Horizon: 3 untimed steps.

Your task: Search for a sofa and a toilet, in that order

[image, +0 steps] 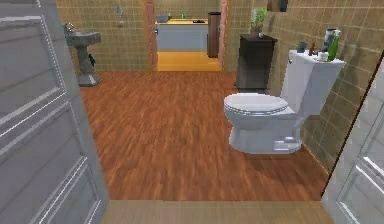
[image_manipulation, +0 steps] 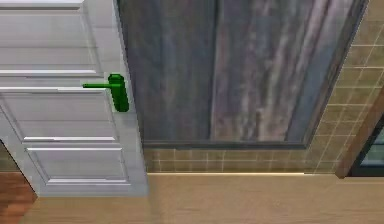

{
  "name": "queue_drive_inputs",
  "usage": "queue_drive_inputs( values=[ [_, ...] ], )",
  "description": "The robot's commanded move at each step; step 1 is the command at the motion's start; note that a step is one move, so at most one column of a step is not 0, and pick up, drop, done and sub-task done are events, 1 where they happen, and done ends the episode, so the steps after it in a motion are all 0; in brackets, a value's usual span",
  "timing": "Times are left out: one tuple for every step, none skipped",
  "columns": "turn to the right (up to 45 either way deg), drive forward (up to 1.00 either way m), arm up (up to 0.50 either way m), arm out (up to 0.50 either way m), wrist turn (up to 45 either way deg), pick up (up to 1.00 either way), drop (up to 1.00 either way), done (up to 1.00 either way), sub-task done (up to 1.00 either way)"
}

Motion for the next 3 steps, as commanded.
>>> queue_drive_inputs(
  values=[
    [0.0,0.80,0.00,0.00,0.0,0.00,0.00,0.00,0.00],
    [-12.0,0.00,0.00,0.00,0.0,0.00,0.00,0.00,0.00],
    [0.0,0.60,0.00,0.00,0.0,0.00,0.00,0.00,0.00]
  ],
)
